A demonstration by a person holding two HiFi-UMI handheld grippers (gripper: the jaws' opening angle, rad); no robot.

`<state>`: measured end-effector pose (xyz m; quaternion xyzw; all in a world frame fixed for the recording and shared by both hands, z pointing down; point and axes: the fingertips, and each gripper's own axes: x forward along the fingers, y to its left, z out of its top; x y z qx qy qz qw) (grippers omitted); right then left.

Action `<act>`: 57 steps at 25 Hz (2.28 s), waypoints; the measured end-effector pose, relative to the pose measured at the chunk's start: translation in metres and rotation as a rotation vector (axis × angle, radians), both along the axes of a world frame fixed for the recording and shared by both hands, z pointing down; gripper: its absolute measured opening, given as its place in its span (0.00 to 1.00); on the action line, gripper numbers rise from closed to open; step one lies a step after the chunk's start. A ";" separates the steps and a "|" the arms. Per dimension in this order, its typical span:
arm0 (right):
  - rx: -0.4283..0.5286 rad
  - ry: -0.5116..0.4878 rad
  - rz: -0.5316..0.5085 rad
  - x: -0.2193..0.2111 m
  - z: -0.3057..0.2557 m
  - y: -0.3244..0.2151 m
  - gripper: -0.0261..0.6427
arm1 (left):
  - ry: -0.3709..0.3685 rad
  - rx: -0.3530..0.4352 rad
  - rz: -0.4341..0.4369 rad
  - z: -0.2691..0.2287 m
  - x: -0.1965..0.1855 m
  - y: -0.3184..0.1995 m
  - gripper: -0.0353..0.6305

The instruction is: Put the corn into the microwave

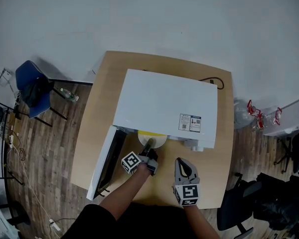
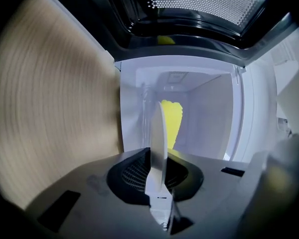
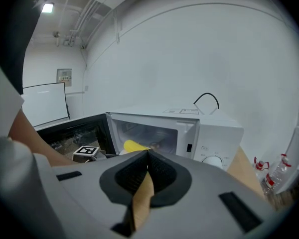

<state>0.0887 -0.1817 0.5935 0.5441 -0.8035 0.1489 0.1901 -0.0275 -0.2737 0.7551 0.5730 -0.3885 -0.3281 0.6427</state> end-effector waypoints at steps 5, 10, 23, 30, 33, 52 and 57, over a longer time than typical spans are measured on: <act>-0.008 -0.001 0.013 0.002 0.003 -0.001 0.13 | 0.007 -0.019 -0.001 0.006 0.002 -0.003 0.10; -0.004 0.003 0.026 0.003 0.001 -0.001 0.13 | 0.051 -0.027 -0.013 0.011 0.003 -0.008 0.10; -0.016 0.004 0.042 0.006 0.004 0.000 0.13 | -0.023 -0.009 -0.016 0.008 -0.005 -0.024 0.25; 0.004 0.033 0.043 0.012 0.001 0.000 0.13 | -0.123 -0.015 0.020 0.007 -0.007 -0.009 0.27; 0.014 0.049 0.029 0.007 0.000 0.003 0.13 | -0.111 -0.017 0.016 0.003 -0.009 -0.002 0.27; -0.017 -0.008 0.066 0.011 0.007 0.015 0.13 | -0.088 -0.061 0.045 0.002 0.004 0.007 0.09; -0.022 -0.005 0.073 0.017 0.010 0.014 0.13 | -0.090 -0.063 0.035 0.004 0.007 -0.007 0.09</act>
